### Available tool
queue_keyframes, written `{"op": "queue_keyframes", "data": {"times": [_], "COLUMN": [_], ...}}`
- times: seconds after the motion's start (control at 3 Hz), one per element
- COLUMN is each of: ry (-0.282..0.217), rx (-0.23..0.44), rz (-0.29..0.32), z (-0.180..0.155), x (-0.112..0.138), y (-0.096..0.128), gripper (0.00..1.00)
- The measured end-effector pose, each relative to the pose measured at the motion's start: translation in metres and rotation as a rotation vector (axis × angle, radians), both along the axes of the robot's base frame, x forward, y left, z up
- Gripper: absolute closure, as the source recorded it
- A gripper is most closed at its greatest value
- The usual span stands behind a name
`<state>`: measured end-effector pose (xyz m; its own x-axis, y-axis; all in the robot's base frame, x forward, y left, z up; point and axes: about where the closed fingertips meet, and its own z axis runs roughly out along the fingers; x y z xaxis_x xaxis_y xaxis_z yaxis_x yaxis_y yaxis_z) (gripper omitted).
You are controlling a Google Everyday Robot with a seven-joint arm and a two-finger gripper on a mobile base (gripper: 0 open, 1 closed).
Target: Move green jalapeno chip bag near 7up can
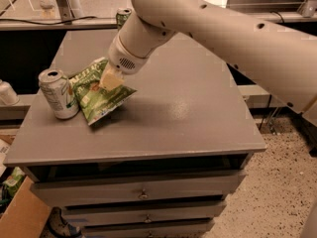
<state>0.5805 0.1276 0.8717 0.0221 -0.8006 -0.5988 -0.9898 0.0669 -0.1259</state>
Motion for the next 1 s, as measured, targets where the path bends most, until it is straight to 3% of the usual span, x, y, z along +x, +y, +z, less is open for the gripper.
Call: {"op": "queue_keyframes", "data": {"times": [0.67,1.0], "ry": [0.035,0.044], "rx": [-0.015,-0.021], "rz": [0.022,0.028], "z": [-0.0081,-0.0086], "x": [-0.0058,-0.0071], "y": [0.012,0.0155], "gripper": [0.15,0.0]}}
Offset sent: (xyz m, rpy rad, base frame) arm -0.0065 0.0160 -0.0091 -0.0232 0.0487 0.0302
